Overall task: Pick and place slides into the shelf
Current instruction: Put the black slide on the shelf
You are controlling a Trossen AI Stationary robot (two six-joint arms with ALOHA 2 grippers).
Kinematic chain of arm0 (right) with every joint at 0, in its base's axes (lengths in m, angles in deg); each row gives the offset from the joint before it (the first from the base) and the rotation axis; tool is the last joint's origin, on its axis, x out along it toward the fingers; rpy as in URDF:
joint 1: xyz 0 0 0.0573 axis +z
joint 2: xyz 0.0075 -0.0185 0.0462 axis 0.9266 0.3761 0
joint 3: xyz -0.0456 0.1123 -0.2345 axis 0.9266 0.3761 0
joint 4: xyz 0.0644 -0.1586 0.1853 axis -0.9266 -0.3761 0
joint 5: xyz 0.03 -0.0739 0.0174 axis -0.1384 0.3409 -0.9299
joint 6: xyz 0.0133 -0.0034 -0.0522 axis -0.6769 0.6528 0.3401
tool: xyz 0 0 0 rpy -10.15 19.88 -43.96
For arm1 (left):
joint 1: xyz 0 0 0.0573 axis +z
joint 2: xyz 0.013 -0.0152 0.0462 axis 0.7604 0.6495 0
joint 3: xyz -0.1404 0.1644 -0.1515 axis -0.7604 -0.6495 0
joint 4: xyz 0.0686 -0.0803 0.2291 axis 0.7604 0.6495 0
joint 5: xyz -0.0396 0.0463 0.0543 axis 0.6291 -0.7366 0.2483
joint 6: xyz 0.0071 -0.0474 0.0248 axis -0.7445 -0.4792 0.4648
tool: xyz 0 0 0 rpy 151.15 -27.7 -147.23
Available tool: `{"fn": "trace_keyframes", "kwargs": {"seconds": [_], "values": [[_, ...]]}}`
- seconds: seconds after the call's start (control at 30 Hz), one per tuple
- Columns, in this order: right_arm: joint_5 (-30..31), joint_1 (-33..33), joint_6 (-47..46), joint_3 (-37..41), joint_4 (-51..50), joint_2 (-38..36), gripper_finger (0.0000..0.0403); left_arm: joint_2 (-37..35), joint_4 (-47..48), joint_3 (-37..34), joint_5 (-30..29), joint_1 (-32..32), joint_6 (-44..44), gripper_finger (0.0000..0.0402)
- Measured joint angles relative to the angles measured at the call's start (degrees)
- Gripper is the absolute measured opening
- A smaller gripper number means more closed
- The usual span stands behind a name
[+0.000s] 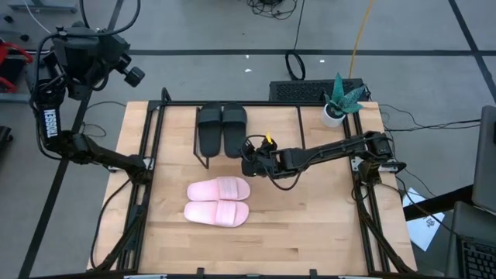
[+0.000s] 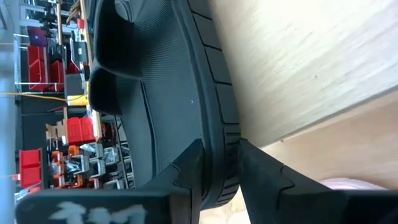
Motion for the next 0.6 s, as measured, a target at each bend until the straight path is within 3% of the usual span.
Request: {"fn": "trace_keyframes", "kwargs": {"seconds": [0.3, 0.6], "values": [[-2.39, 0.0, -1.41, 0.0, 0.02, 0.0, 0.0077, 0.0, 0.2, 0.0, 0.0, 0.0, -0.24, 0.0088], [-2.91, 0.37, -1.36, 0.0, 0.39, 0.0, 0.0102, 0.0, 0.57, 0.0, 0.0, 0.0, -0.2, 0.0088]]}}
